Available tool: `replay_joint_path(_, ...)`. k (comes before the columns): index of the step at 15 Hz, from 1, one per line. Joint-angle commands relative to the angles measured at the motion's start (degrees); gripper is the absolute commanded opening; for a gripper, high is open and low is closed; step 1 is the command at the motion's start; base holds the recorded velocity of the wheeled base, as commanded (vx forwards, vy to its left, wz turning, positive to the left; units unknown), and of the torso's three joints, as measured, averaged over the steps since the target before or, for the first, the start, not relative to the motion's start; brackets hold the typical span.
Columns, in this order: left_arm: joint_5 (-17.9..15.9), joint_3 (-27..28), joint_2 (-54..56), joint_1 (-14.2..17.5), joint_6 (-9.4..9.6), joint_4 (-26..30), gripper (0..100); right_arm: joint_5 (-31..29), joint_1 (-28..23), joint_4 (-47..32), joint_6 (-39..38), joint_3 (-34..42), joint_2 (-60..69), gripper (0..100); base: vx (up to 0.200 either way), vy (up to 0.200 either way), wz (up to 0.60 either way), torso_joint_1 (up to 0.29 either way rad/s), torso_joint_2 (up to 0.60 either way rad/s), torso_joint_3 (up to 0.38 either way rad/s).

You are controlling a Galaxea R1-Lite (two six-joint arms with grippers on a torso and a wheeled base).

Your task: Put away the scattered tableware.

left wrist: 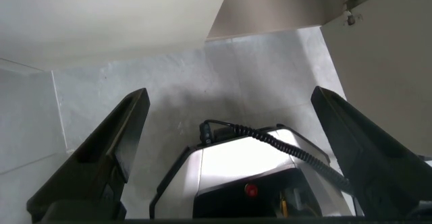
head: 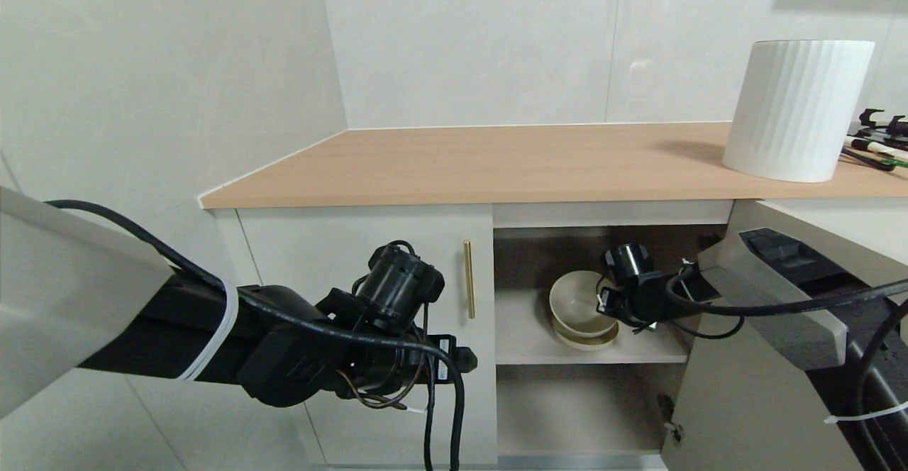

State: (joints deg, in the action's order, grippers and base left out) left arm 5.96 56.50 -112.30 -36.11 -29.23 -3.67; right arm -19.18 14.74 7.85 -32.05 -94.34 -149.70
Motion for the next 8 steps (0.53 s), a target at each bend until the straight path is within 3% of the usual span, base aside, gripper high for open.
replay_joint_path(1, 0.0, 0.0, 0.0, 0.1, -0.03, 0.0, 100, 0.4, 0.4, 0.0, -0.2, 3.3, 3.8, 0, 0.000, 0.000, 0.00, 0.000, 0.00, 0.000)
replay_joint_path(8, 0.0, 0.0, 0.1, 0.2, -0.03, 0.0, 100, 0.6, 0.5, -0.1, -0.2, 4.1, 3.7, 0, 0.000, 0.000, 0.00, 0.000, 0.00, 0.000)
